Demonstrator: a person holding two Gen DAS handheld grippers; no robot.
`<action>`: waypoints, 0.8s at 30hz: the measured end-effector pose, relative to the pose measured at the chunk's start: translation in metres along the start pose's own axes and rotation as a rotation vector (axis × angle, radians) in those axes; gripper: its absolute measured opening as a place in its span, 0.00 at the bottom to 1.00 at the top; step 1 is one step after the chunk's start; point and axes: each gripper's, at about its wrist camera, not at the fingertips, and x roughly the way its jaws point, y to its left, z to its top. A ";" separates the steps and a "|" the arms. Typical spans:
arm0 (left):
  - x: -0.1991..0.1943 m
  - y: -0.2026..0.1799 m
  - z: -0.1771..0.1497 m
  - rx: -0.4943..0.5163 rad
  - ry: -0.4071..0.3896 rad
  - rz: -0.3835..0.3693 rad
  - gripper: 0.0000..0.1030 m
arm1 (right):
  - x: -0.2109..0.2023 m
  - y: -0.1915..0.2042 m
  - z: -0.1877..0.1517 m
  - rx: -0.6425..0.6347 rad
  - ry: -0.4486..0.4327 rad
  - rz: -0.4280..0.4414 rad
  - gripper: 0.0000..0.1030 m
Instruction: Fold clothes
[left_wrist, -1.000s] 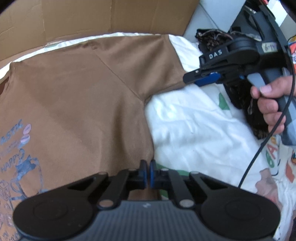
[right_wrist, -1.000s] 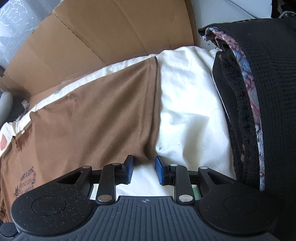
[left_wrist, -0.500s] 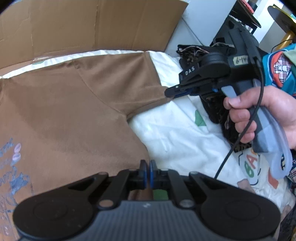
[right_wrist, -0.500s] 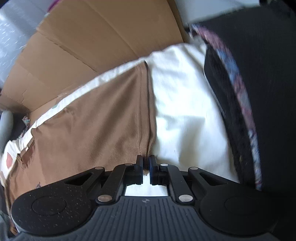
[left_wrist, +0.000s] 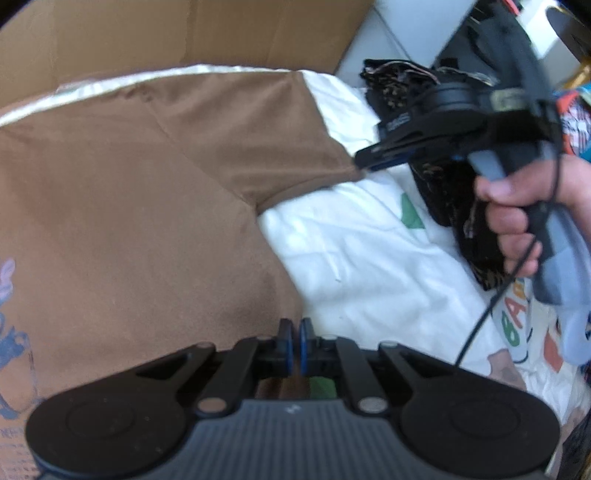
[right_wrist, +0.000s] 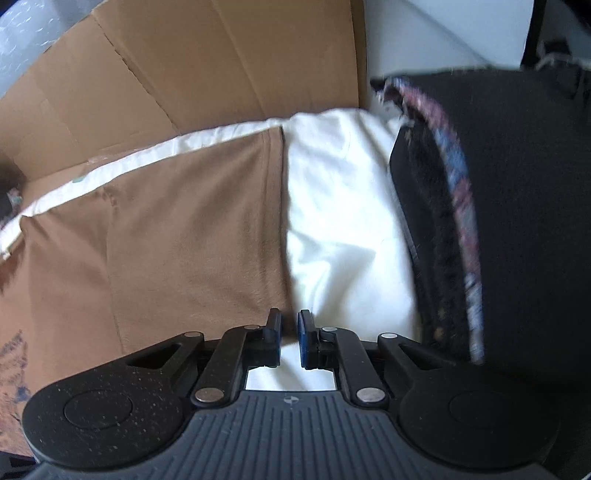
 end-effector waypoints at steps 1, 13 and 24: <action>-0.002 0.003 0.000 -0.016 -0.003 -0.006 0.13 | -0.004 0.001 0.001 -0.024 -0.015 0.002 0.11; -0.049 0.044 0.045 -0.129 -0.221 0.043 0.23 | -0.003 0.036 0.024 -0.303 -0.122 0.187 0.25; -0.017 0.090 0.112 -0.107 -0.263 0.144 0.23 | 0.035 0.057 0.021 -0.426 -0.067 0.215 0.32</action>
